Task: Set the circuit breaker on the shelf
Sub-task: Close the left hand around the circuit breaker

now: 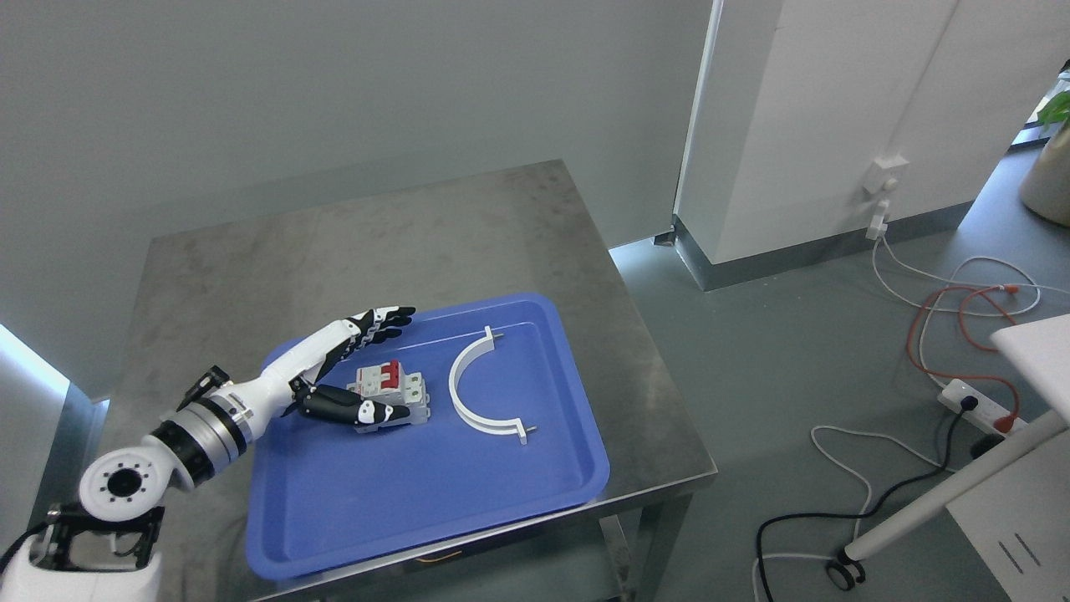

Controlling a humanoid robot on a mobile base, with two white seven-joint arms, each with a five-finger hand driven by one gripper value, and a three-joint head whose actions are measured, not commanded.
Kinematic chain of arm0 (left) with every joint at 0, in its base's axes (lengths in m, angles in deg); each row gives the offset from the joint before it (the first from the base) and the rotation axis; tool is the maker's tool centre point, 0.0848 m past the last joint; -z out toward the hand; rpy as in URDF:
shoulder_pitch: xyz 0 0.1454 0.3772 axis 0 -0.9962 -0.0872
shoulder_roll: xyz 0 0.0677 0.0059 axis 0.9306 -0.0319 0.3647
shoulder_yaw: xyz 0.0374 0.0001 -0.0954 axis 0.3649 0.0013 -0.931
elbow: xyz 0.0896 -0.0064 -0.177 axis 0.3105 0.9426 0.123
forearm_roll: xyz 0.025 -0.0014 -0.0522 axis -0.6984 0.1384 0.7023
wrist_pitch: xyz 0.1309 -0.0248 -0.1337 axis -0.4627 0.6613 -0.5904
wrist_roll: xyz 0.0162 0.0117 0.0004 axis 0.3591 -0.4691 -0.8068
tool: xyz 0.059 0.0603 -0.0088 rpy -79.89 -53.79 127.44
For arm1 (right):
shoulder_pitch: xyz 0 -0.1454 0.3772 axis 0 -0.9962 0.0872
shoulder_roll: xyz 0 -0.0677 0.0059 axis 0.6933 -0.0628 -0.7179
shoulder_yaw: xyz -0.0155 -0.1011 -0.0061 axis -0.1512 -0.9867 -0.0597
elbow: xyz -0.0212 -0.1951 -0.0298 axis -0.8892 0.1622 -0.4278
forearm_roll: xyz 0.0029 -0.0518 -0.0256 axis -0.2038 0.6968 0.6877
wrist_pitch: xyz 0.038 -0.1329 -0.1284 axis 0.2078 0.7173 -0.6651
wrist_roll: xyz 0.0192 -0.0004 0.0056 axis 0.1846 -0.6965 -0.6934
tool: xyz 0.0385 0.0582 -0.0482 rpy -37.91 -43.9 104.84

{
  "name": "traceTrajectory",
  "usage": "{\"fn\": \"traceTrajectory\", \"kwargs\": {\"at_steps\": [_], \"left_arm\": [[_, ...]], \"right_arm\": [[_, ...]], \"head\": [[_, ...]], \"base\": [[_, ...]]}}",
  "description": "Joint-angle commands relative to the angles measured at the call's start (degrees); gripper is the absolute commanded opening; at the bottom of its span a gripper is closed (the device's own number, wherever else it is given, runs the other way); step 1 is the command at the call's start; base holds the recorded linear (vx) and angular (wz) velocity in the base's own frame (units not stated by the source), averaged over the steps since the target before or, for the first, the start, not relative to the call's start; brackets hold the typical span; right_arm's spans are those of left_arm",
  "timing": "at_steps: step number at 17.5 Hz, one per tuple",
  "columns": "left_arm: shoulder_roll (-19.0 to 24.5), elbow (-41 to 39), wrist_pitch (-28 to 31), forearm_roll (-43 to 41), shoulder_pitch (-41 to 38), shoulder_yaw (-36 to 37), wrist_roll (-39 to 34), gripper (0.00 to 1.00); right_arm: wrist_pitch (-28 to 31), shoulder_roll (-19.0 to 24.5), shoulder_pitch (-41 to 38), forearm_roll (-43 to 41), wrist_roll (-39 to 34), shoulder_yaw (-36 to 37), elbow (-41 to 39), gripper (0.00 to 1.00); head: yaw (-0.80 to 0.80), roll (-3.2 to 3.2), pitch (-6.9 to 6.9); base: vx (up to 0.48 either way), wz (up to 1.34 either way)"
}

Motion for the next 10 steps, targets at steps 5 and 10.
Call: {"fn": "traceTrajectory", "kwargs": {"at_steps": [5,10], "left_arm": [[1.7,0.1,-5.2,-0.6,-3.9,-7.3,0.4,0.69],[-0.5,0.9,-8.1,-0.6,-4.0,-9.3,0.7,0.48]], "right_arm": [[-1.0,-1.0,0.0,0.0,0.0,-1.1,0.0,1.00],[-1.0,-1.0,0.0,0.0,0.0,-1.1,0.0,1.00]], "head": [[0.00,0.00,0.01],[0.00,0.00,0.01]], "base": [[0.022,-0.05],[0.002,0.00]]}}
